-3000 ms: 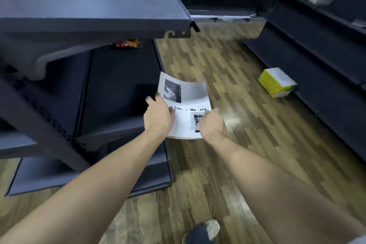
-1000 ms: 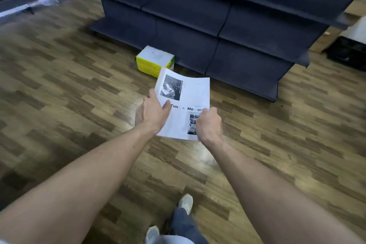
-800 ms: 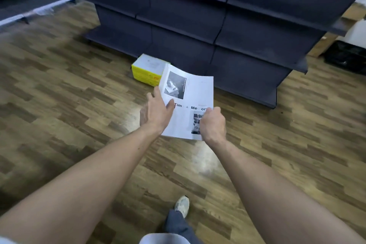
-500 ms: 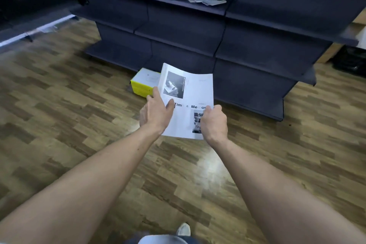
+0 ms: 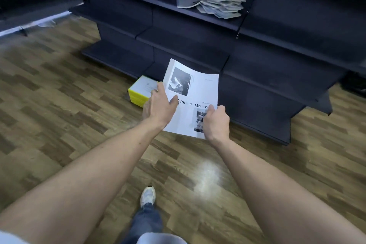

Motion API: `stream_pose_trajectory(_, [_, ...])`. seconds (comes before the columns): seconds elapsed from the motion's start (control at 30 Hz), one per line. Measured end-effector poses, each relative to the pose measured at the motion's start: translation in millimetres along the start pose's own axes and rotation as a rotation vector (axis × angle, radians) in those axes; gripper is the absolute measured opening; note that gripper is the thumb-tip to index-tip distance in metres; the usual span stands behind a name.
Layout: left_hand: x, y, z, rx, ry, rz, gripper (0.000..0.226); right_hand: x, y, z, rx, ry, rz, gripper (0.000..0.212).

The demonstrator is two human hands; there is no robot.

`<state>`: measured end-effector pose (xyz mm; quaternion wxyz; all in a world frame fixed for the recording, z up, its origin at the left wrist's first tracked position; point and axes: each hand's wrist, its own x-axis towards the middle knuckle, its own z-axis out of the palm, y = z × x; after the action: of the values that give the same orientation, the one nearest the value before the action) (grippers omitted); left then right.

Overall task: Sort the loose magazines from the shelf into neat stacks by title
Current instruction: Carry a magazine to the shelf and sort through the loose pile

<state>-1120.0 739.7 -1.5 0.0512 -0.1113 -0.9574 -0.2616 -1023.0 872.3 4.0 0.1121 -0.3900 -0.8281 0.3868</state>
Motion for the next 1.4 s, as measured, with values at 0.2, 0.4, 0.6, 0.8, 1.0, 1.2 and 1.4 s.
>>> stream_pose_trajectory(0.2, [114.3, -8.5, 15.4, -0.028, -0.040, 0.027, 0.049, 85.4, -55.1, 39.4, -0.028, 0.040, 0.025, 0.034])
stream_pose_trajectory(0.4, [205.5, -4.8, 21.7, -0.063, -0.081, 0.053, 0.043, 155.5, -100.4, 64.1, -0.072, 0.086, 0.055, 0.032])
stream_pose_trajectory(0.6, [273.4, 15.9, 41.8, -0.100, -0.106, 0.072, 0.045, 221.5, -120.8, 67.7, -0.123, 0.122, 0.054, 0.034])
stream_pose_trajectory(0.8, [336.7, 48.7, 72.6, -0.096, -0.111, 0.085, 0.046, 297.6, -127.9, 65.5, -0.120, 0.128, 0.059, 0.035])
stream_pose_trajectory(1.0, [411.6, 108.4, 102.2, -0.120, -0.092, 0.102, 0.044, 396.5, -136.2, 45.1, -0.100, 0.142, 0.029, 0.034])
stream_pose_trajectory(1.2, [472.3, 168.1, 129.6, -0.133, -0.070, 0.095, 0.042, 483.4, -141.3, 18.7, -0.102, 0.152, 0.005, 0.034])
stream_pose_trajectory(1.4, [520.7, 214.4, 152.6, -0.151, -0.068, 0.096, 0.042, 547.7, -147.2, -5.3, -0.118, 0.181, 0.003, 0.032])
